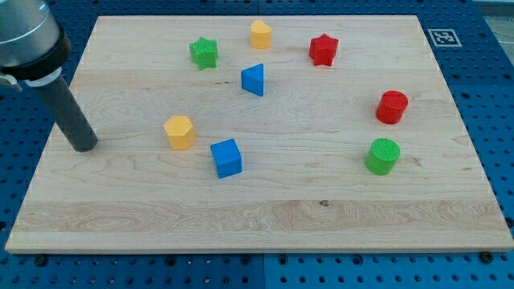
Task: Push the yellow hexagon slightly to right side
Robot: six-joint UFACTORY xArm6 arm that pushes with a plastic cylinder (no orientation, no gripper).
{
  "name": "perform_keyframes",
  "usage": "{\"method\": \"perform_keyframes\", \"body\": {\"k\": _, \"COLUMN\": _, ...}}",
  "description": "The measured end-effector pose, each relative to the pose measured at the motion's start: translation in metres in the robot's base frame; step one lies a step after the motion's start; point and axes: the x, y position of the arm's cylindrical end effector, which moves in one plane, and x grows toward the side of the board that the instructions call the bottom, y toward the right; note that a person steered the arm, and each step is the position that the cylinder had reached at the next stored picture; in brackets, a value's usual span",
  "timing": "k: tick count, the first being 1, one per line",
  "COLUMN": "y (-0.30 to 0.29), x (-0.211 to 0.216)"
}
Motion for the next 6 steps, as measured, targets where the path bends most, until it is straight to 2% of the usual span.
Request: {"method": "perform_keyframes", "body": {"k": 6, "y": 0.093, "x": -0.003}}
